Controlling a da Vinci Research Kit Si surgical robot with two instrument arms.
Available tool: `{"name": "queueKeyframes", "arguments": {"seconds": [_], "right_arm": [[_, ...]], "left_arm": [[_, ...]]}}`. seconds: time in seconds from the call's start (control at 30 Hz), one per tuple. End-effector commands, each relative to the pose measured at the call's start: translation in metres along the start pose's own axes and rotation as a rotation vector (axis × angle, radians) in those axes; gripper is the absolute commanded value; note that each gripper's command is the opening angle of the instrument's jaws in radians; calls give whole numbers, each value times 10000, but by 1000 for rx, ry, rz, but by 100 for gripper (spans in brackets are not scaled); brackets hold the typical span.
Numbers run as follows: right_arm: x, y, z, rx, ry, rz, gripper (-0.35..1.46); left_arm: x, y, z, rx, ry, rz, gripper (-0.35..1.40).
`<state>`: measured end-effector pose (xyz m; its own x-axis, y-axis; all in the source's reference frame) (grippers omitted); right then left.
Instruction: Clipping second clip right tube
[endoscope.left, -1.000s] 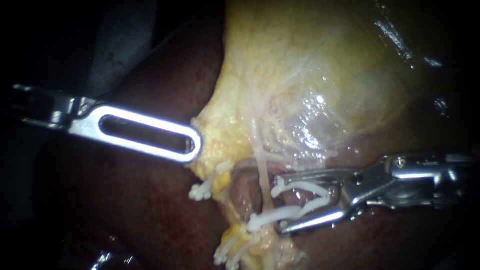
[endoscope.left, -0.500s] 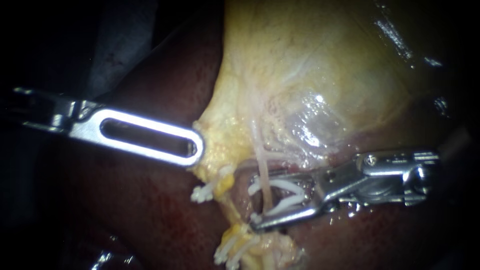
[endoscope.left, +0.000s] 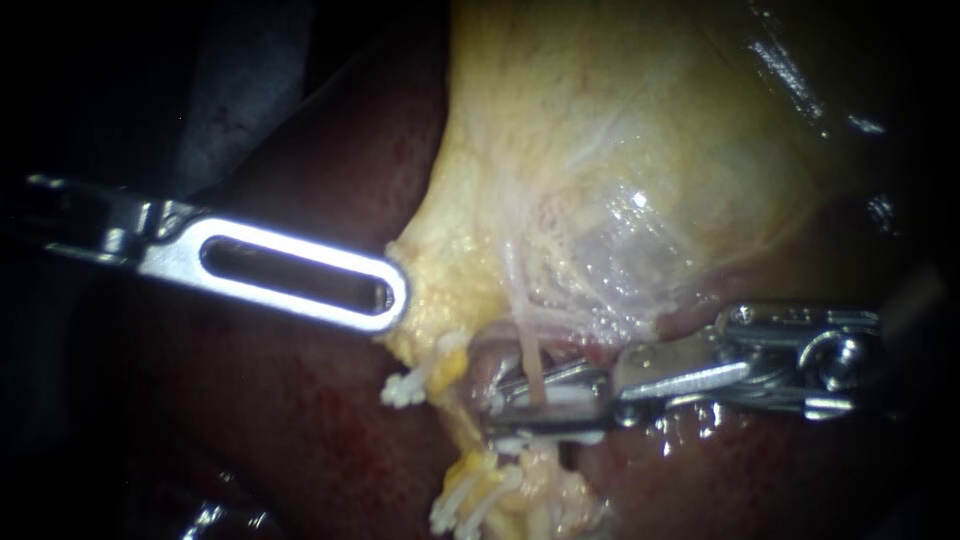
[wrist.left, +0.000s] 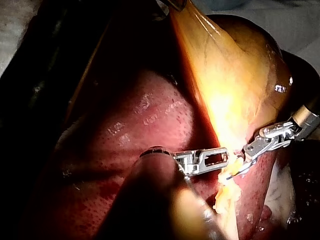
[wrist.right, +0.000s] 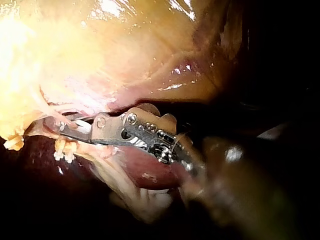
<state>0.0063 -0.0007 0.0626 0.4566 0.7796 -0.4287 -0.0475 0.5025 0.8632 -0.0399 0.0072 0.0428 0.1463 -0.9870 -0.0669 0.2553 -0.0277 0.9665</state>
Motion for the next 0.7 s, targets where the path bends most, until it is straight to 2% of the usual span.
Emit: {"name": "queueKeyframes", "arguments": {"seconds": [0.03,0.7], "right_arm": [[0,1,0,0,1,-1,-35],[-1,1,0,0,0,-2,-35]], "left_arm": [[0,0,0,0,0,0,-35],[0,0,1,0,-1,0,-35]]}}
